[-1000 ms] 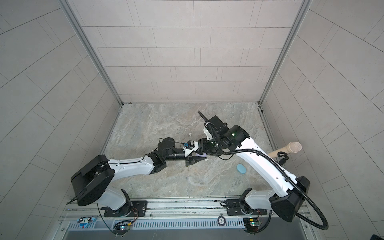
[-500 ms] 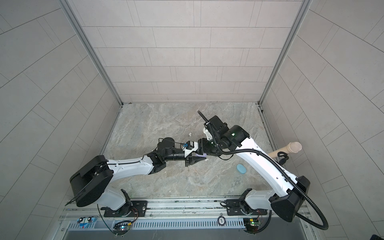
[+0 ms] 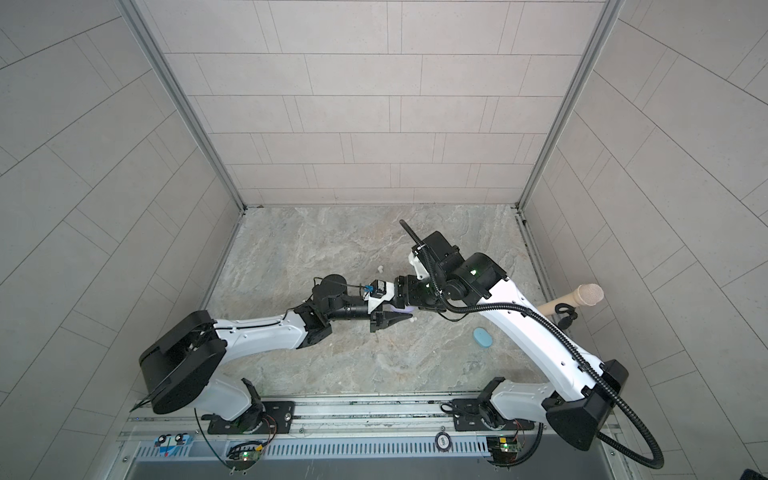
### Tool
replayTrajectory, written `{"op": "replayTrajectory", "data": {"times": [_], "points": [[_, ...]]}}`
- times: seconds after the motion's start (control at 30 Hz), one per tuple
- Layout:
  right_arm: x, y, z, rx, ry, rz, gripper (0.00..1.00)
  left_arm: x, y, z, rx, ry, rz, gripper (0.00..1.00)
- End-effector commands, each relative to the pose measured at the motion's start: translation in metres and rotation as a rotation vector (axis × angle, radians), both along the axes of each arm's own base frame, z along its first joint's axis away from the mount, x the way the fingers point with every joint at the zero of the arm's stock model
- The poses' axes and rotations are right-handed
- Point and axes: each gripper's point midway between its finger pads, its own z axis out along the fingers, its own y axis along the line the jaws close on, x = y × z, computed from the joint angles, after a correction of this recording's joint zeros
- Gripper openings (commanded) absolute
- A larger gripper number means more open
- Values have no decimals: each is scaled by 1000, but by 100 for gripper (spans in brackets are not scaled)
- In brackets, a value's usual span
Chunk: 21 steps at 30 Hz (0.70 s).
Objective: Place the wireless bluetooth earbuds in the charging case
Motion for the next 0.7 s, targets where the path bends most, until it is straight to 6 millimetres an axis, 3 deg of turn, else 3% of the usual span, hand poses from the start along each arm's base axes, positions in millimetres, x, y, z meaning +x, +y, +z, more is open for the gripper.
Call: {"op": "replayTrajectory", "data": {"times": [0.0, 0.17, 0.43, 0.67], "points": [[2, 6, 29, 102, -110, -7, 85, -6, 3, -16, 37, 63, -10, 17], [-2, -10, 31, 71, -128, -32, 86, -6, 7, -11, 11, 76, -5, 14], [-7, -53, 28, -54, -178, 2, 87, -16, 15, 9, -51, 92, -37, 13], [-15, -42, 33, -70, -311, 246, 86, -26, 23, 27, -101, 102, -63, 10]]}}
